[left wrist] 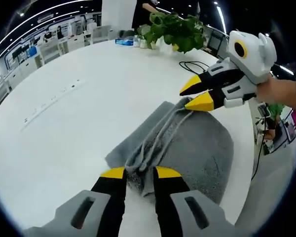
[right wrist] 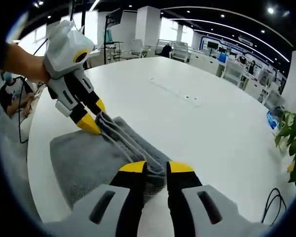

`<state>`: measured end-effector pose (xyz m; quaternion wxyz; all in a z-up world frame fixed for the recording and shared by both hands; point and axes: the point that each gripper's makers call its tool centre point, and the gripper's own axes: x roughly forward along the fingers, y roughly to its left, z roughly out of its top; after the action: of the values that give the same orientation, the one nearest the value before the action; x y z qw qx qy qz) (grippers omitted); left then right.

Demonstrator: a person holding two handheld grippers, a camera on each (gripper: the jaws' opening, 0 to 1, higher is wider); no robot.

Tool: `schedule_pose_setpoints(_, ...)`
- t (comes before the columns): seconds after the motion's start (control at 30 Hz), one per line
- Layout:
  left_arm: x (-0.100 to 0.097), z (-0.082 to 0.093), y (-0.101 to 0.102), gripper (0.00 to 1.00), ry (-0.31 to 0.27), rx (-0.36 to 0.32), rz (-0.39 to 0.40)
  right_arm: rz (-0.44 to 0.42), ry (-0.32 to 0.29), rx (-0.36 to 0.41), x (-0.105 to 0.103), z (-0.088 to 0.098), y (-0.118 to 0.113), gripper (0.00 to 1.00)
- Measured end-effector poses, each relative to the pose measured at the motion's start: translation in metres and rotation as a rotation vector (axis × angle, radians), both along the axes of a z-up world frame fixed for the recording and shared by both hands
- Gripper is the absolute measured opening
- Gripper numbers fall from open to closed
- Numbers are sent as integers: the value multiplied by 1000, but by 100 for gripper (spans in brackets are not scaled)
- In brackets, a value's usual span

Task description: Fold the towel on the table until its edges align and the towel forms a compact rectangular stack.

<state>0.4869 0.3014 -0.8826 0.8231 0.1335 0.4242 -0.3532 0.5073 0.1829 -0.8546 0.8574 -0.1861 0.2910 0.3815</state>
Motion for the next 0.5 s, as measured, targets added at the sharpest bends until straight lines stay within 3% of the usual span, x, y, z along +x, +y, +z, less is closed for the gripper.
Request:
schedule_pose_setpoints(0.2, 14, 10, 4, 21, -90, -1, 40, -13, -49, 34, 0, 14, -5, 15)
schedule_pose_setpoints(0.3, 15, 11, 6, 21, -95, 2, 44, 8, -60, 71, -8, 21, -1, 4)
schedule_pose_setpoints(0.37, 15, 12, 8, 21, -106, 9, 40, 44, -95, 41, -13, 22, -1, 2)
schedule_pose_setpoints(0.5, 13, 21, 11, 20, -137, 3, 41, 56, -64, 47, -23, 16, 0, 1)
